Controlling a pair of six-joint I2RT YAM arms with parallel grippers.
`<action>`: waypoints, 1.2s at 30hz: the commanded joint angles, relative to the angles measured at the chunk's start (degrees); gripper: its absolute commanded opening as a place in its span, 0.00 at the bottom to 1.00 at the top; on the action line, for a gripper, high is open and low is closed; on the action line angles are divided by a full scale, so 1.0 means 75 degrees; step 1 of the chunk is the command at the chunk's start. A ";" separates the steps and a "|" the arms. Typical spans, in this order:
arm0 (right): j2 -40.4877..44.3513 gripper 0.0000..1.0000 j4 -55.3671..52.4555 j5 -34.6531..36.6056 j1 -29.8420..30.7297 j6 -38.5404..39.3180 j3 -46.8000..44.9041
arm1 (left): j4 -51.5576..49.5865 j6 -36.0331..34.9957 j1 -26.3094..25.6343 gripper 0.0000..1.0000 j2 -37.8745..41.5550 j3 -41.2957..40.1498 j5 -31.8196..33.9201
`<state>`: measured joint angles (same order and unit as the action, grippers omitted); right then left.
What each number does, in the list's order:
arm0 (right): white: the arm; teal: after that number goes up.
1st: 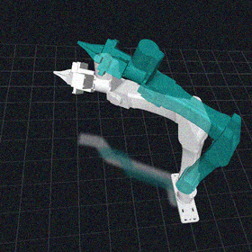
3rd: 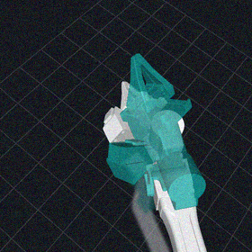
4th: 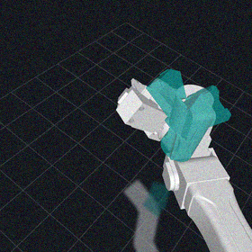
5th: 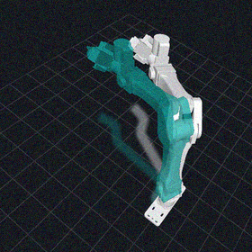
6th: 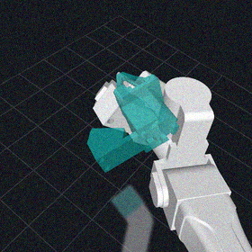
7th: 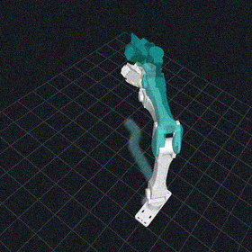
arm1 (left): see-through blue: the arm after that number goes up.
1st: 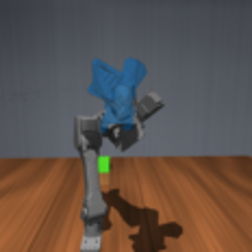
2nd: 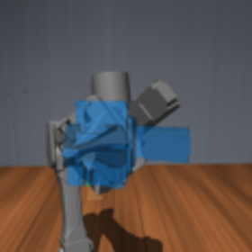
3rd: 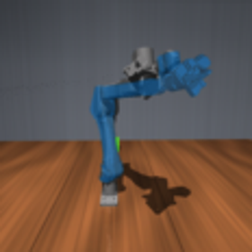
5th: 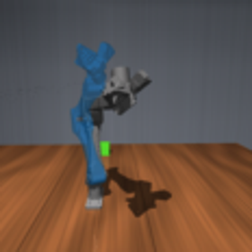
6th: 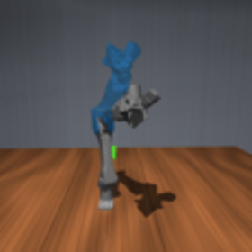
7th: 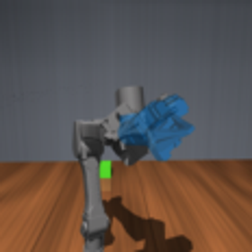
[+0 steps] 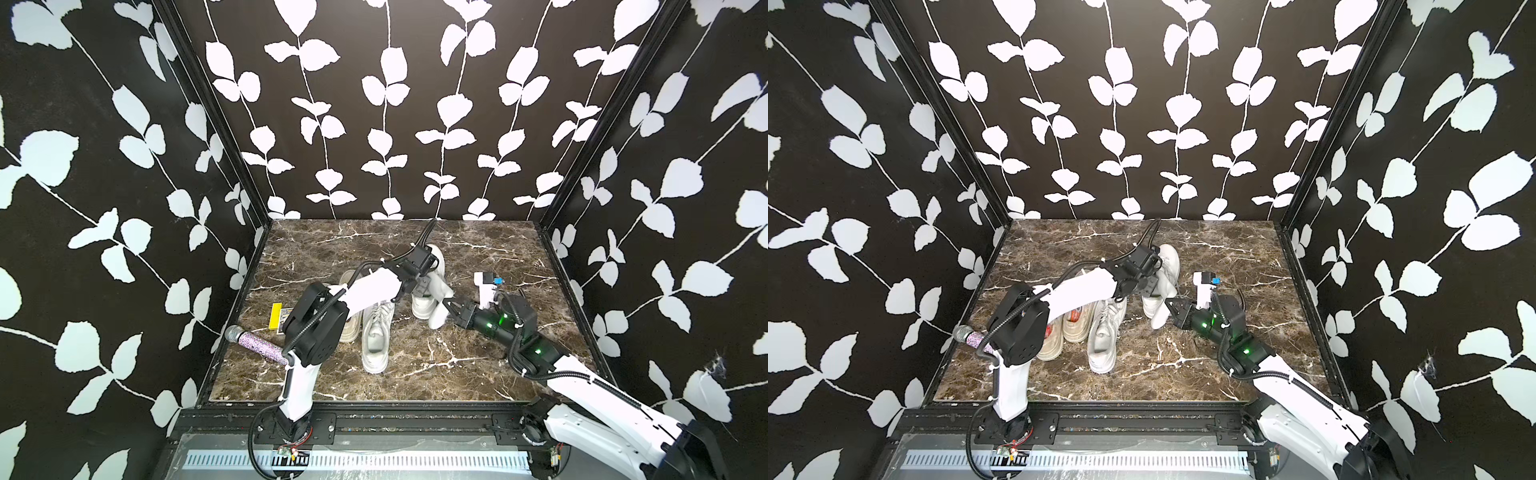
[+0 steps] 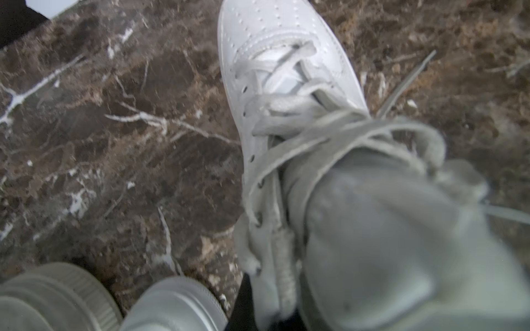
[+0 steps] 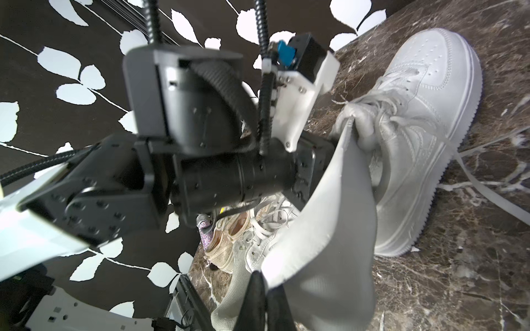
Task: Remove the insole from the shoe
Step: Remove the insole from the shoe, then move the shoe to the center of the board, then place the insole at the center of the board.
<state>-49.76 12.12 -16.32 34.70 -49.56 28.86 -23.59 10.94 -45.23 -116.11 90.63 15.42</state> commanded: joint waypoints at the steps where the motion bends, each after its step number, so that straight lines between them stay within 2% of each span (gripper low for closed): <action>1: 0.0396 0.00 -0.0350 0.0262 -0.0050 0.0395 0.0285 | -0.0016 0.0123 0.0386 0.00 -0.0228 0.0825 0.0517; 5: 0.0821 0.00 -0.1062 0.0468 -0.0056 0.0679 0.0381 | -0.0340 0.0154 0.0629 0.00 -0.0836 0.1843 0.0503; 6: 0.0926 0.00 -0.1226 0.0507 -0.0059 0.0729 0.0395 | -0.0438 0.0161 0.0921 0.00 -0.1010 0.2110 0.0443; 8: 0.1080 0.00 -0.1470 0.0567 -0.0079 0.0810 0.0406 | -0.0504 0.0170 0.1057 0.00 -0.1249 0.2494 0.0346; 16: 0.1145 0.00 -0.3146 0.1496 -0.0316 0.1730 0.0783 | -0.0592 0.0256 0.1215 0.00 -0.2036 0.3957 -0.0182; 23: -0.0303 0.00 -0.4670 0.2384 -0.1113 0.2691 0.1711 | -0.0489 0.0912 0.1215 0.00 -0.2704 0.4961 -0.0743; 32: -0.2504 0.00 -0.6211 0.4251 -0.1560 0.3285 0.2926 | -0.0174 0.2114 0.1171 0.00 -0.3208 0.5260 -0.1229; 36: -0.2880 0.00 -0.6221 0.4365 -0.1850 0.3344 0.2959 | -0.0185 0.2414 0.1031 0.00 -0.3279 0.5379 -0.1058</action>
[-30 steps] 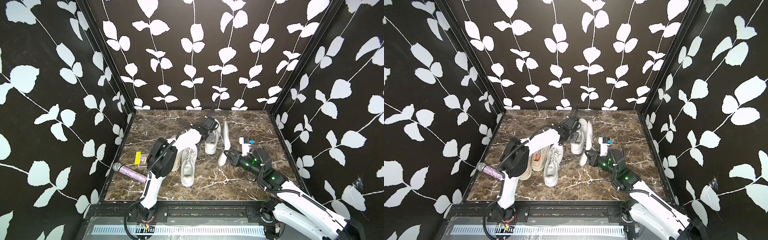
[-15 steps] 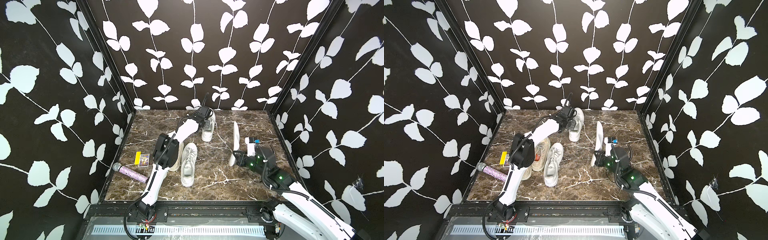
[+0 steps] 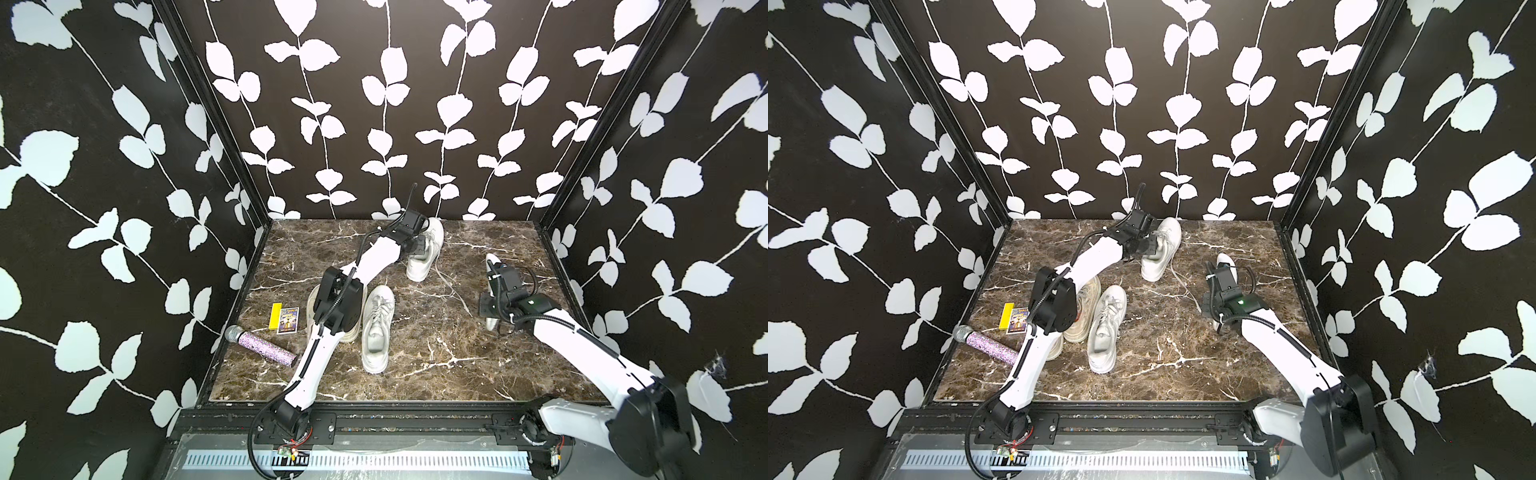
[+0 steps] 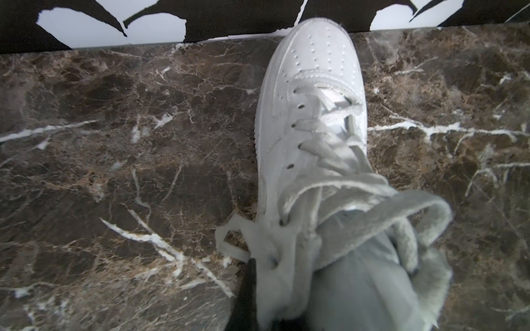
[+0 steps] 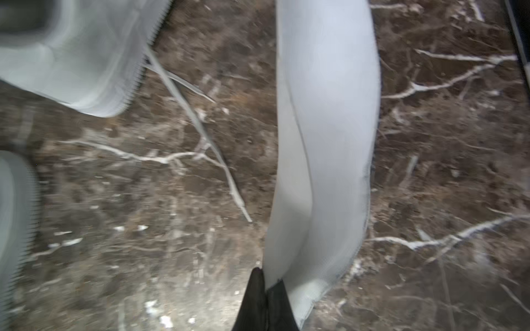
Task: Remove the insole from the shoe
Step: Place the insole at the center of the board.
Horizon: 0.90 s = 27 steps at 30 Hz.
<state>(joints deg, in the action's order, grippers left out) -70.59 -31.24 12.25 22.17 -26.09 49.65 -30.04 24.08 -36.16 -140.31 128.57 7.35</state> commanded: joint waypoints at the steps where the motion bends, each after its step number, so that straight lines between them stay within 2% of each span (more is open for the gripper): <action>1: -0.0204 0.00 -0.0487 0.0558 -0.0275 0.0217 0.0209 | 0.0646 0.0754 -0.0222 0.00 -0.0082 0.0355 0.0058; 14: -0.1076 0.01 -0.0743 0.0253 -0.0875 -0.0099 0.0112 | 0.0354 0.2400 -0.0437 0.00 -0.0206 0.0241 0.0517; 22: -0.0660 0.48 -0.0674 0.0375 -0.0897 -0.0248 -0.0117 | 0.0489 0.3292 -0.0452 0.00 -0.0388 0.0399 0.0251; 27: -0.0165 0.68 -0.0771 0.0346 -0.0891 -0.0361 -0.0176 | 0.0424 0.3444 -0.0485 0.00 -0.0521 0.0669 0.0068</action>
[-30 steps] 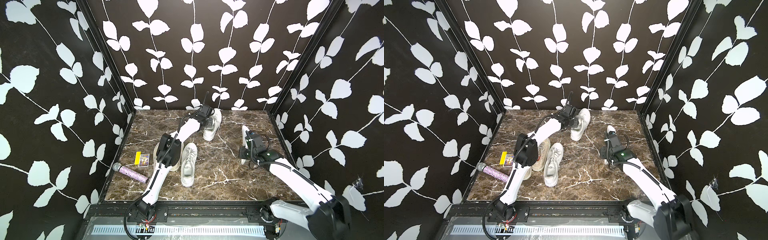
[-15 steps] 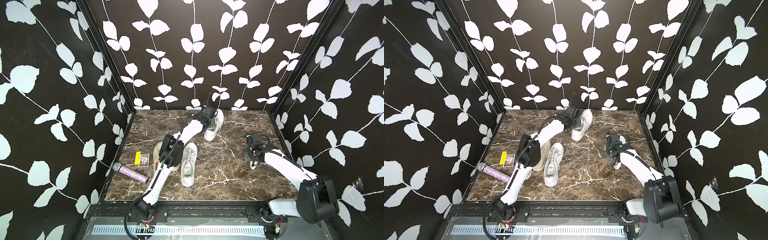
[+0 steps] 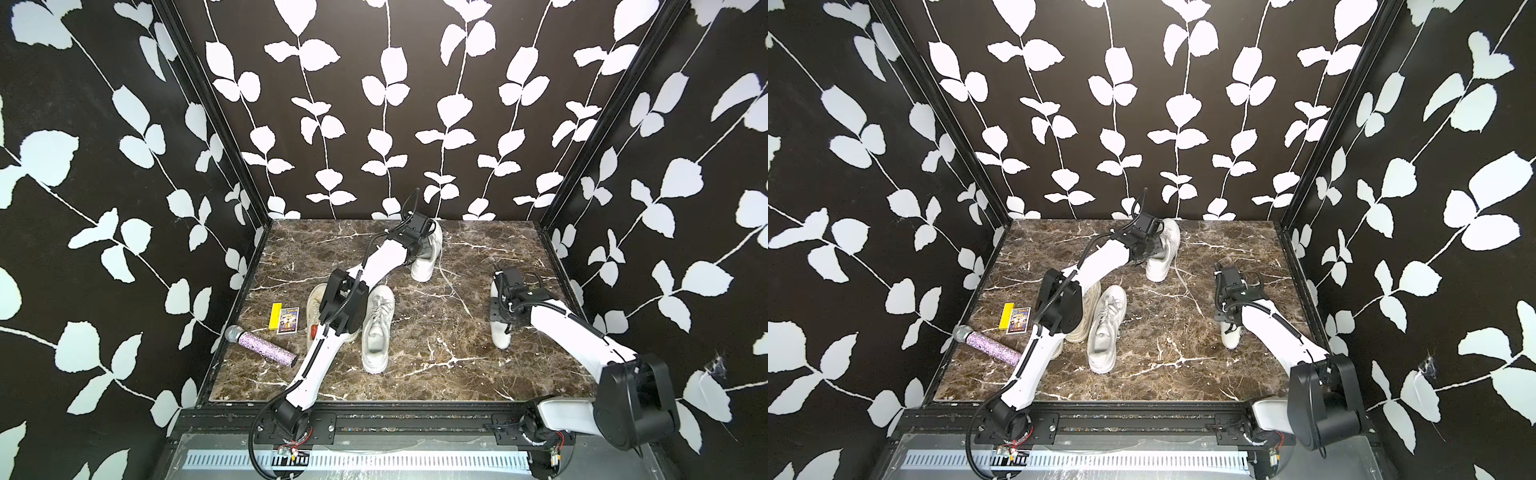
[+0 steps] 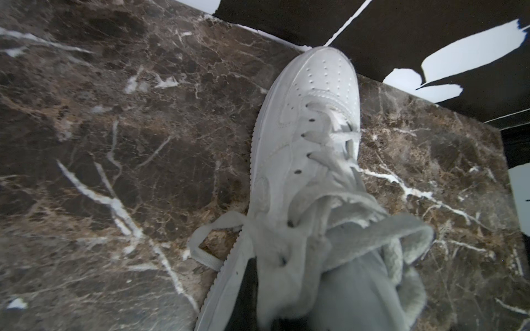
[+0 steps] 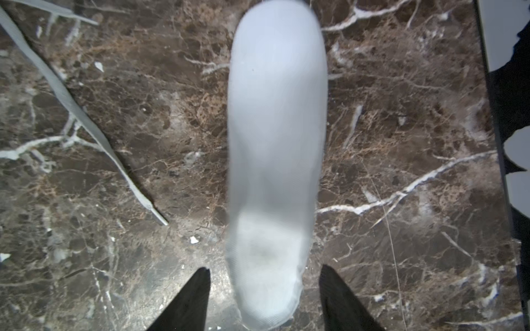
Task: Remove the insole from the shoe
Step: Place the insole at the center of the board.
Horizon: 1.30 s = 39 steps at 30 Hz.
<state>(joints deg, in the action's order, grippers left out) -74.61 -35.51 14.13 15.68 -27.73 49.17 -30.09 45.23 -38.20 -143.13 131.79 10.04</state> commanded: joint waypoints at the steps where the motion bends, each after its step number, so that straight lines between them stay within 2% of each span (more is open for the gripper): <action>1: 0.0544 0.72 -0.0178 0.0115 -0.0029 -0.0157 -0.0149 | 0.0423 0.0684 -0.0437 0.00 -0.0145 0.0230 -0.0322; 8: 0.1692 0.88 -0.0189 -0.0096 -0.0035 -0.0367 -0.0296 | 0.0356 0.0917 -0.0544 0.02 -0.0089 0.0110 -0.0631; 15: 0.2518 0.99 0.0085 -0.0773 -0.0028 -0.0666 -0.0514 | 0.0044 0.0596 -0.0524 0.26 0.0597 -0.0489 -0.0730; 21: 0.2956 0.99 0.0201 -0.1285 -0.0022 -0.0662 -0.0607 | -0.0318 -0.0067 -0.0485 0.48 0.1788 -0.1785 -0.0480; 26: 0.3433 0.99 0.0512 -0.1746 -0.0005 -0.0626 -0.0850 | -0.0350 -0.0863 -0.0485 0.66 0.3202 -0.3252 -0.0182; 32: 0.3911 0.99 0.0723 -0.2075 0.0161 -0.0523 -0.1075 | -0.0554 -0.1731 -0.0604 0.74 0.4695 -0.4457 0.0107; 39: 0.4134 0.99 0.0915 -0.2096 0.0822 -0.0553 -0.1247 | -0.1510 -0.2246 -0.0955 0.79 0.6133 -0.5742 0.1201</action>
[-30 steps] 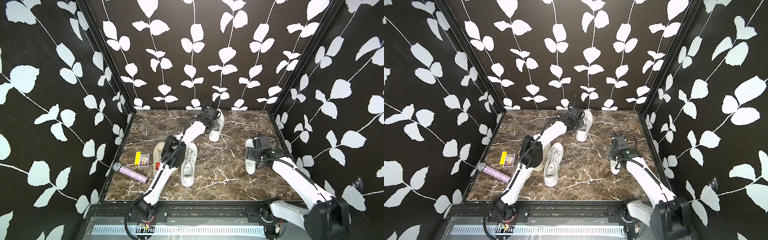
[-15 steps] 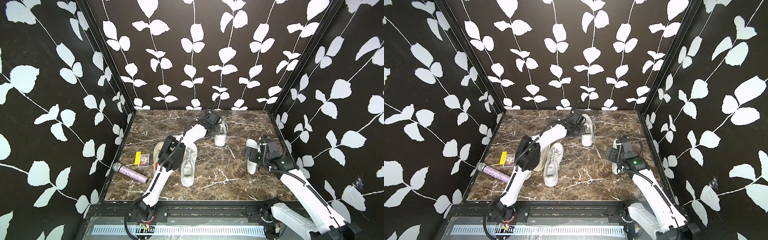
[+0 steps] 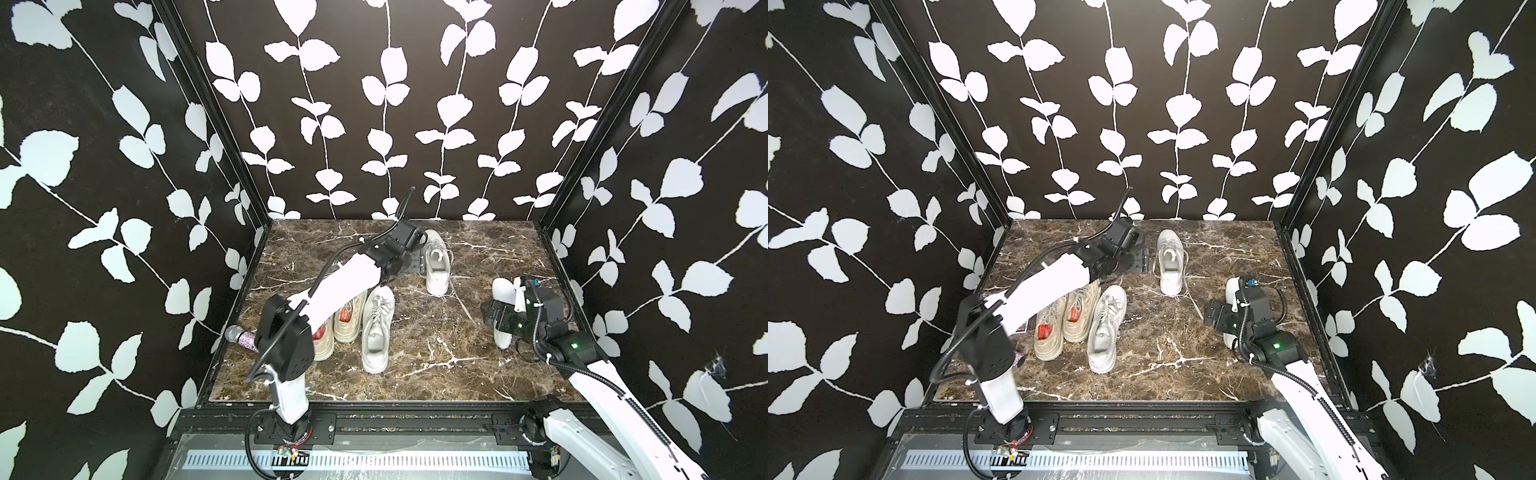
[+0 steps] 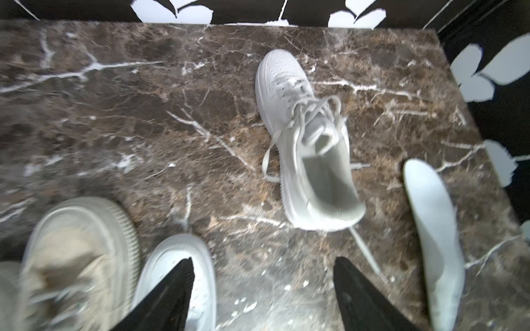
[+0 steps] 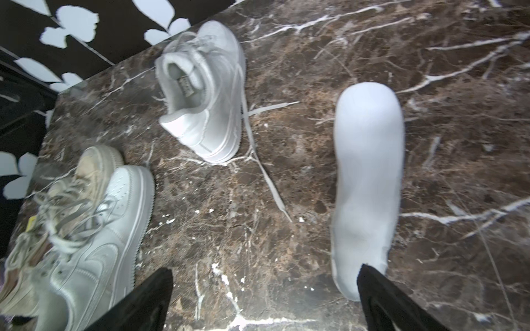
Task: Remove the insole from the shoe
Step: Place the insole at the center of the board, then move the shoe to the center of the board.
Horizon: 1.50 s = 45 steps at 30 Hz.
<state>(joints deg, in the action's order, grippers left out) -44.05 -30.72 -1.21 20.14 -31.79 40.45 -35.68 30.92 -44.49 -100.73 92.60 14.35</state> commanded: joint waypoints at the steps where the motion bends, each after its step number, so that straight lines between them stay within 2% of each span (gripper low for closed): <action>1: 0.0039 0.99 0.0276 0.0040 0.0364 0.0013 -0.0096 | -0.0867 -0.0331 -0.0180 0.79 0.0699 -0.0763 0.0747; 9: -0.0263 0.99 0.0618 0.0293 0.1364 -0.0160 -0.0390 | -0.2977 0.0356 -0.0689 0.78 0.2183 -0.2141 0.1500; 13: -0.0563 0.98 0.0976 0.0245 0.1625 -0.0430 -0.0529 | -0.3420 0.0755 -0.0692 0.77 0.3034 -0.2984 0.1555; 16: -0.0813 0.98 0.1194 0.0238 0.1760 -0.0477 -0.0463 | -0.3072 0.0788 -0.0696 0.73 0.3460 -0.3713 0.1250; 20: -0.0958 0.98 0.1130 0.0325 0.1870 -0.0449 -0.0295 | -0.2109 0.0662 -0.0689 0.61 0.3427 -0.4466 0.0288; 27: -0.0999 0.98 0.1208 0.0389 0.2006 -0.0639 -0.0422 | -0.1184 0.0413 -0.0689 0.57 0.3243 -0.5125 -0.0155; 33: -0.1287 0.97 0.1186 0.0382 0.2199 -0.0661 -0.0252 | -0.0736 0.0083 -0.0689 0.38 0.2695 -0.5022 -0.0553; 38: -0.1403 0.97 0.1206 0.0432 0.2329 -0.0705 -0.0259 | -0.0191 -0.0203 -0.0710 0.13 0.2450 -0.4974 -0.0933; 43: -0.1468 0.96 0.1356 0.0403 0.2399 -0.0815 -0.0395 | 0.0223 -0.0445 -0.0852 0.00 0.2387 -0.4898 -0.1158; 45: -0.1486 0.96 0.1435 0.0383 0.2423 -0.0858 -0.0475 | 0.0384 -0.0606 -0.0995 0.00 0.2369 -0.4832 -0.1197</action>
<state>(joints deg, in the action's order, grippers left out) -55.11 -22.44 0.97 37.76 -36.95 36.80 -37.76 28.29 -50.19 -82.21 55.11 9.15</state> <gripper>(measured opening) 0.961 0.075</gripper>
